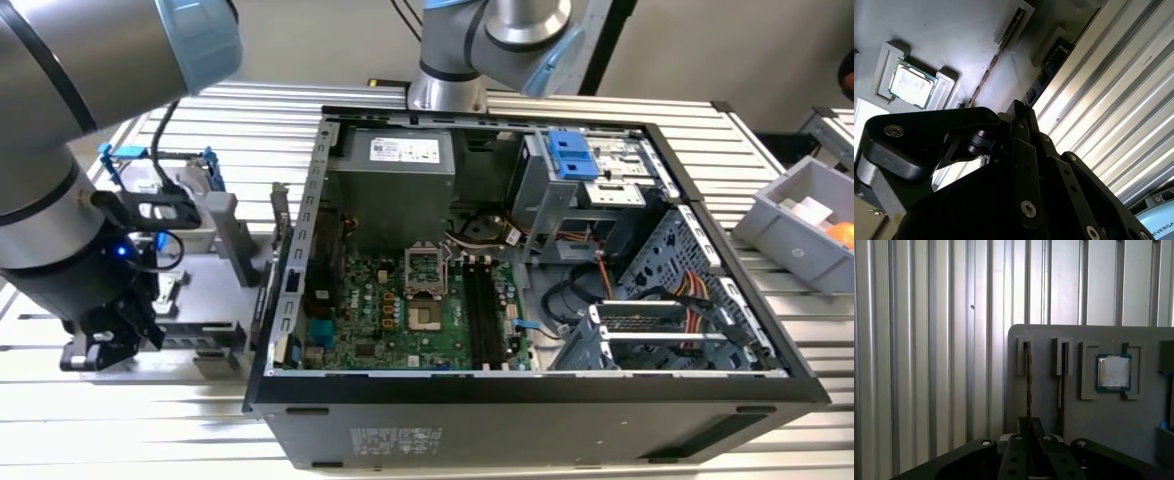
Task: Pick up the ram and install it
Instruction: 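Pick up the ram and move it above insertion slot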
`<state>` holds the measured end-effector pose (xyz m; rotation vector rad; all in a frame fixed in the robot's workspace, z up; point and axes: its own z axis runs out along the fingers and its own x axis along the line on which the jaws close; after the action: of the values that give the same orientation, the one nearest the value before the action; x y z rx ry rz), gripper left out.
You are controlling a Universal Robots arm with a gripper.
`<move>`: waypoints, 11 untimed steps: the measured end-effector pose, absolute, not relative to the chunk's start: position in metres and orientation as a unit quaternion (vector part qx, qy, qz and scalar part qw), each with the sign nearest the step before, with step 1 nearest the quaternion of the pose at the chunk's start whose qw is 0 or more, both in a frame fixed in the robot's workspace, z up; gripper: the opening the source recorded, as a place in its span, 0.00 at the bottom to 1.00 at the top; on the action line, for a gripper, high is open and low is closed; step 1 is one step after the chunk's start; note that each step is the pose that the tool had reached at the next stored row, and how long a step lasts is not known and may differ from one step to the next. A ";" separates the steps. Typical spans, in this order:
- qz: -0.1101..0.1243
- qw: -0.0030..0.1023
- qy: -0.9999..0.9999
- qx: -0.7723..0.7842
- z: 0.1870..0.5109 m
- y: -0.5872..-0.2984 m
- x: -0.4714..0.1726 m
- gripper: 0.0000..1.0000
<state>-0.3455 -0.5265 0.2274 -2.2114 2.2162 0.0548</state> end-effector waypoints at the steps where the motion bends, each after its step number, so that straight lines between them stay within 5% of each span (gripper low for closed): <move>1: 0.017 0.005 0.708 -0.706 0.228 -0.527 -0.345 0.00; 11: 0.017 0.005 0.708 -0.706 0.235 -0.527 -0.346 0.00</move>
<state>-0.3456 -0.5265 0.2349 -2.2112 2.2162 0.0543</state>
